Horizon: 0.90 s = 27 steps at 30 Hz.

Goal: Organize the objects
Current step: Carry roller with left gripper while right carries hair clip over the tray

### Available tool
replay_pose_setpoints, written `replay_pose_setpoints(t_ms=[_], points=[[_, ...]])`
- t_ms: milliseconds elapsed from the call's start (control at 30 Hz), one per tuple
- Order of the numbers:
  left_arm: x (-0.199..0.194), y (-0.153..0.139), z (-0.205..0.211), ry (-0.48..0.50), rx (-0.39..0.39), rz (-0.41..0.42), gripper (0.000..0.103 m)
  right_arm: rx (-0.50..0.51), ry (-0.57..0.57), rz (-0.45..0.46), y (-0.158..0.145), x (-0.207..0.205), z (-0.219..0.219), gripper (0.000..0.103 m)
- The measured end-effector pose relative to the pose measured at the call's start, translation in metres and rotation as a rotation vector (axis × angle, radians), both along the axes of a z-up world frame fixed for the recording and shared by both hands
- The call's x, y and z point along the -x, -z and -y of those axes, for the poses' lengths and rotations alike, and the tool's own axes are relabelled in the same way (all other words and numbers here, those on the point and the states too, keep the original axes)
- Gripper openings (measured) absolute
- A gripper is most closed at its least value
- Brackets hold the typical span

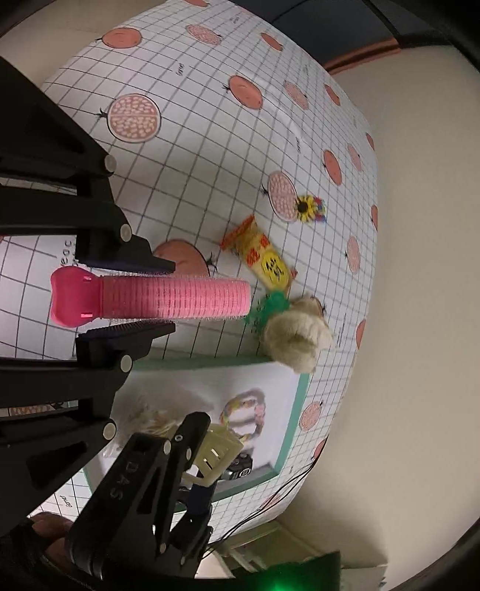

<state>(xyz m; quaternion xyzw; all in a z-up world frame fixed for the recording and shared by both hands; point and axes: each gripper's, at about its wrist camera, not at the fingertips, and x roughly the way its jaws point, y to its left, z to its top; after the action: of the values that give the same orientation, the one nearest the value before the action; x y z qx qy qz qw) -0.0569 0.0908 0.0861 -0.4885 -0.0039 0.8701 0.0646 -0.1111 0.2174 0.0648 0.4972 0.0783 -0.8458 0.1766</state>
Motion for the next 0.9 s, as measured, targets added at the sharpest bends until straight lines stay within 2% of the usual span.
replay_pose_setpoints(t_ms=[200, 500, 900], points=[[0.005, 0.003, -0.013, 0.026, -0.016, -0.001, 0.026, 0.002, 0.045, 0.006, 0.002, 0.004, -0.022, 0.060], [0.012, 0.002, -0.045, 0.119, -0.023, -0.028, 0.026, 0.023, 0.133, 0.019, 0.007, 0.012, -0.059, 0.060], [0.029, 0.006, -0.082, 0.217, -0.043, -0.022, 0.026, 0.033, 0.227, 0.035, 0.016, 0.020, -0.094, 0.060]])
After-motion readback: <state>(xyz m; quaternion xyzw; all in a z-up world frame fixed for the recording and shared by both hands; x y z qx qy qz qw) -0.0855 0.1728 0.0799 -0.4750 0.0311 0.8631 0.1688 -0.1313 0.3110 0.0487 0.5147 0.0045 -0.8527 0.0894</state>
